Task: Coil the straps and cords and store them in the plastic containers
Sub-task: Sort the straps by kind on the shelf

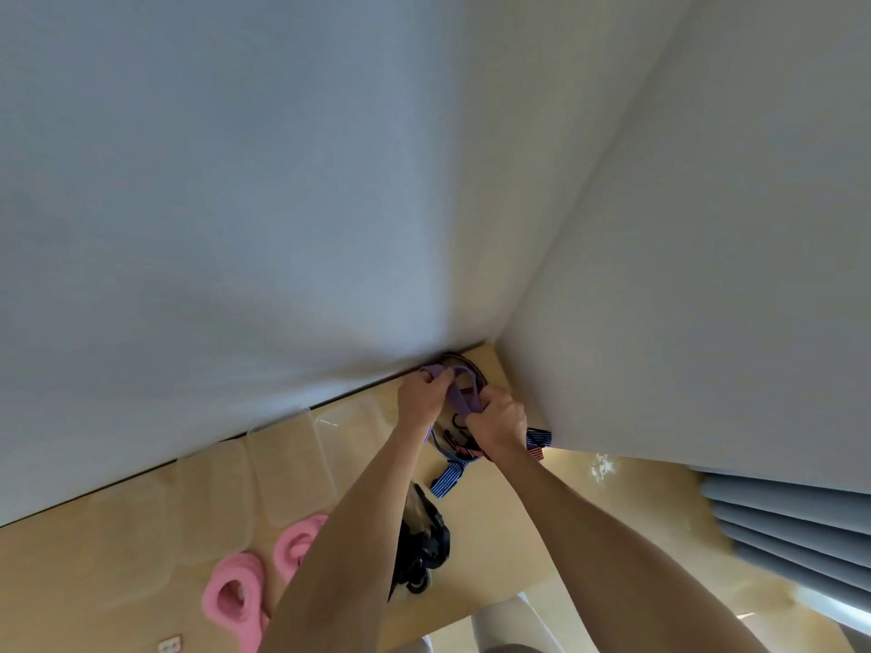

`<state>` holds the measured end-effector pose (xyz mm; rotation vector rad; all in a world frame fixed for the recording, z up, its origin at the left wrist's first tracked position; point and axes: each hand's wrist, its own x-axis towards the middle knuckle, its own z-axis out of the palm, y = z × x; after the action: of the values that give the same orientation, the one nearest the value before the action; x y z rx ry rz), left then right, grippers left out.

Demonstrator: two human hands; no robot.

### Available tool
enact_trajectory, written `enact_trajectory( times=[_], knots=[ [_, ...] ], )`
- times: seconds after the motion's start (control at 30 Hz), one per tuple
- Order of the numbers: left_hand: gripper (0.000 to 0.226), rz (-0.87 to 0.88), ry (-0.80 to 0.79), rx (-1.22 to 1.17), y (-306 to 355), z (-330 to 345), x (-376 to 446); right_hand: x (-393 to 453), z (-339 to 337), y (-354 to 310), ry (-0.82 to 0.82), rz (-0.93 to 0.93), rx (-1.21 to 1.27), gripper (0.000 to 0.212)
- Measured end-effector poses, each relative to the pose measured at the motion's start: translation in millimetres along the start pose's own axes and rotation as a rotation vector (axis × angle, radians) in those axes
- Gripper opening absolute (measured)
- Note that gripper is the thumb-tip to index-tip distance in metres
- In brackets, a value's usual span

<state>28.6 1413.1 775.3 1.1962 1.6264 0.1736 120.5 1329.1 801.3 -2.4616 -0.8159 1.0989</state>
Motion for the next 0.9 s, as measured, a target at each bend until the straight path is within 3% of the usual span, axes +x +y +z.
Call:
enact_trajectory(
  times=[0.13,0.27,0.37,0.6,0.8,0.9],
  knots=[
    [0.028,-0.008,-0.106,-0.265,15.8,-9.1,-11.7,-10.4,-0.1,-0.5,-0.012,0.006,0.067,0.013],
    [0.019,0.154,-0.172,-0.289,42.5,-25.4,-32.1,-8.7,-17.0,-11.3,-0.186,0.021,0.043,0.023],
    [0.024,0.303,-0.214,-0.272,57.6,-37.6,-50.2,-5.3,-41.7,-20.9,-0.316,-0.001,0.030,0.020],
    [0.030,0.543,-0.124,-0.321,93.1,-74.0,-97.4,-27.8,-77.0,-61.7,-0.267,-0.124,0.073,0.016],
    [0.030,0.593,-0.062,-0.436,117.1,-112.3,-132.8,-53.8,-88.1,-96.1,-0.199,-0.272,0.219,0.028],
    [0.019,0.666,-0.040,-0.439,121.9,-129.0,-149.9,-66.9,-84.8,-102.9,-0.233,-0.324,0.181,0.017]
  ],
)
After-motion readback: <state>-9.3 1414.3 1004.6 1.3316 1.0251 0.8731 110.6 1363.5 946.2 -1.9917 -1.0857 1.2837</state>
